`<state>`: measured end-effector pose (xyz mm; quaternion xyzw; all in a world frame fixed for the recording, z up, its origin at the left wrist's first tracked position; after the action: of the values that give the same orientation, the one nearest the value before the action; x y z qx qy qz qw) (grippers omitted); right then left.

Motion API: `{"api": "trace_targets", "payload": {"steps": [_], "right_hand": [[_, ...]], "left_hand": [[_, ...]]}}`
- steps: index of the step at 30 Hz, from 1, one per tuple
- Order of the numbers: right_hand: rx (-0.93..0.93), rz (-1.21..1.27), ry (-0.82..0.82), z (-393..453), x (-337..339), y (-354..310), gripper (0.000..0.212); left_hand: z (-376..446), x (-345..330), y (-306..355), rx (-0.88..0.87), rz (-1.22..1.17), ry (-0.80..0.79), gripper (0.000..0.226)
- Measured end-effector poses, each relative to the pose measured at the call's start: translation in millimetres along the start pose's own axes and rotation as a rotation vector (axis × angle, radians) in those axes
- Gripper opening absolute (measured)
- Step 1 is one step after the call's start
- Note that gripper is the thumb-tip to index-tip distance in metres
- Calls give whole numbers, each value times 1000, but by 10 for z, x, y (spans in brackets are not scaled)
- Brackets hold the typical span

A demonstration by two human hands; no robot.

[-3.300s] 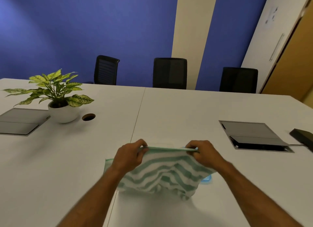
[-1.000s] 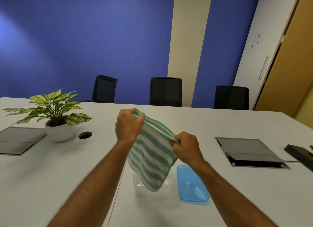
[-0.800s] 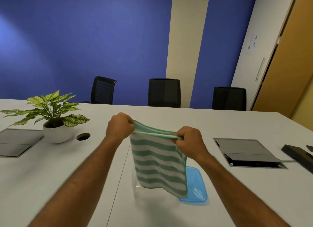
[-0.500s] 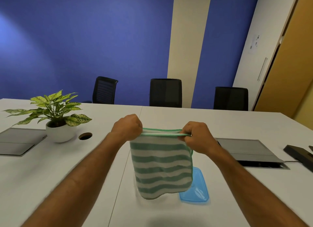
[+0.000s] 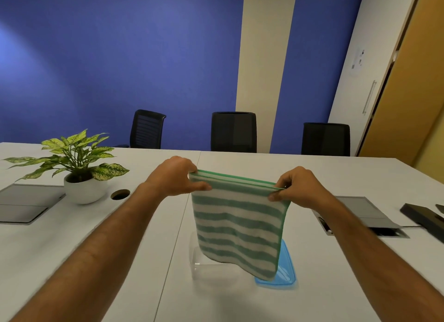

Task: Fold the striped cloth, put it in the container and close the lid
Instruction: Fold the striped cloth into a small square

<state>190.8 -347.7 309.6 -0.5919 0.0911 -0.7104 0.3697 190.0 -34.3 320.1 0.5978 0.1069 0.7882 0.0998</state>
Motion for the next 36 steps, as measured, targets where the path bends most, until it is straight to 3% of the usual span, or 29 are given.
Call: {"api": "trace_targets", "payload": {"steps": [9, 19, 25, 36], "right_hand": [[44, 65, -144, -12, 124, 37, 10], [111, 81, -27, 30, 211, 53, 22], [121, -10, -84, 44, 196, 75, 15], [186, -140, -1, 110, 231, 116, 6]], "left_hand": [[5, 89, -3, -109, 51, 20, 53], [32, 29, -36, -142, 88, 23, 51], [34, 9, -28, -146, 72, 30, 54], [13, -16, -28, -161, -1, 68, 47]]}}
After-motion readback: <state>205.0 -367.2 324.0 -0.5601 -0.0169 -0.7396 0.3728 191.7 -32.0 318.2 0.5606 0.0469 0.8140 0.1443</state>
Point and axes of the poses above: each hand's wrist, its own z-axis towards the middle knuckle, its own x-axis out of the back of the hand, y = z × x, the point moved 4 cm from there along z, towards the middle knuckle, and after that the axes turned 13 degrees about x, right-handed, at the moved point
